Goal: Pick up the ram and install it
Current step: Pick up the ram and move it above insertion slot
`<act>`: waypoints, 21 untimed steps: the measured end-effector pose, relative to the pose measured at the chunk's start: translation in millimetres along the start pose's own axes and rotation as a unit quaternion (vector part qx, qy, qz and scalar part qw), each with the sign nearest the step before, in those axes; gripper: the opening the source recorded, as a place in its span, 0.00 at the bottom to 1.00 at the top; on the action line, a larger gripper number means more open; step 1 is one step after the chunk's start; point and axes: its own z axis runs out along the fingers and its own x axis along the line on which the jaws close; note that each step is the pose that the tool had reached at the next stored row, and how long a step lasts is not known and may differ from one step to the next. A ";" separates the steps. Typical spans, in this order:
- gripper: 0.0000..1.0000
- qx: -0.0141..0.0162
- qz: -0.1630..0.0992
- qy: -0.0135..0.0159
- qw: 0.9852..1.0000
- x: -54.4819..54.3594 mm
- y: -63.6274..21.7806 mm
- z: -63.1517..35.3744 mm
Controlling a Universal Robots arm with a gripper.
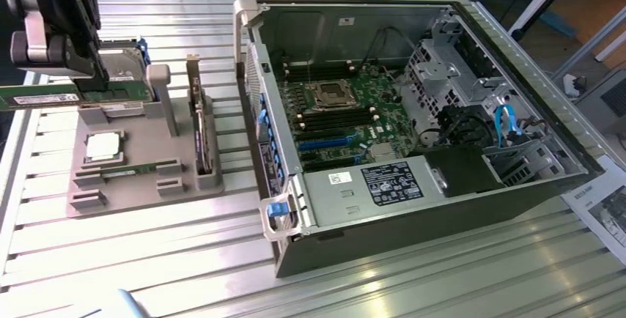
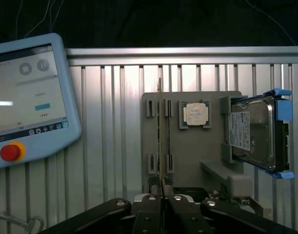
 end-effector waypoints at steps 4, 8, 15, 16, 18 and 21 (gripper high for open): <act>0.12 0.000 0.000 0.000 1.000 0.2 -5.2 -0.3; 0.12 -0.001 0.000 0.000 1.000 0.5 -14.0 -0.6; 0.12 -0.001 0.000 0.000 1.000 0.7 -25.1 -1.1; 0.12 -0.001 -0.001 0.000 1.000 0.8 -27.0 -1.1; 0.12 -0.001 -0.001 0.000 1.000 1.0 -30.8 -1.3; 0.12 -0.001 -0.001 0.000 1.000 1.1 -38.5 -1.6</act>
